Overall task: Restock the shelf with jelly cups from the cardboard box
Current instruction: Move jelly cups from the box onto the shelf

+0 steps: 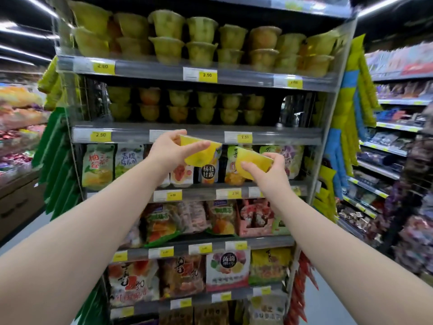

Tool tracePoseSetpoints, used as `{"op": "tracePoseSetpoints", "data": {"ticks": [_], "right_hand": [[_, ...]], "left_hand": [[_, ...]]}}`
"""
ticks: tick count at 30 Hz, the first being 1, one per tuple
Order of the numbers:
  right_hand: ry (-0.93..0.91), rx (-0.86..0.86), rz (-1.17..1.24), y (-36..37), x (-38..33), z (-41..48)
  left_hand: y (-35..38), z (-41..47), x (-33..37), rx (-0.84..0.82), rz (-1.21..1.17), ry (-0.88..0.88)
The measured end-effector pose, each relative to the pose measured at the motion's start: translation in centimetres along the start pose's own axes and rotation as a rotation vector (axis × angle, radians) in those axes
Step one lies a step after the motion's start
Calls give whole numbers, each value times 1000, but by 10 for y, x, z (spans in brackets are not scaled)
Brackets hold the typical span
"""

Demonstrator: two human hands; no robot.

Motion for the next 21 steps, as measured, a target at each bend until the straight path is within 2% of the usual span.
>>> {"op": "tracePoseSetpoints", "data": {"ticks": [8,12,17,21], "right_hand": [[-124,181,-88,-47,11,71],[-249,237,-113,-63,16,114],[-327,268,-163,-79,21,169],[-319,255,-208,-86,31,211]], "left_hand": [[49,52,37,30,47,72],[74,94,43,5,24,119],[101,145,56,-31,3,169],[122,174,64,-34,0,187]]}}
Point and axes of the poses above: each hand's wrist, its own z-axis towards the middle knuckle, its own y-axis out of the palm, x = y × z, the point moved 4 cm from there along z, towards the middle knuckle, and after that the axes turned 7 degrees about -y, right-handed, at the moved point
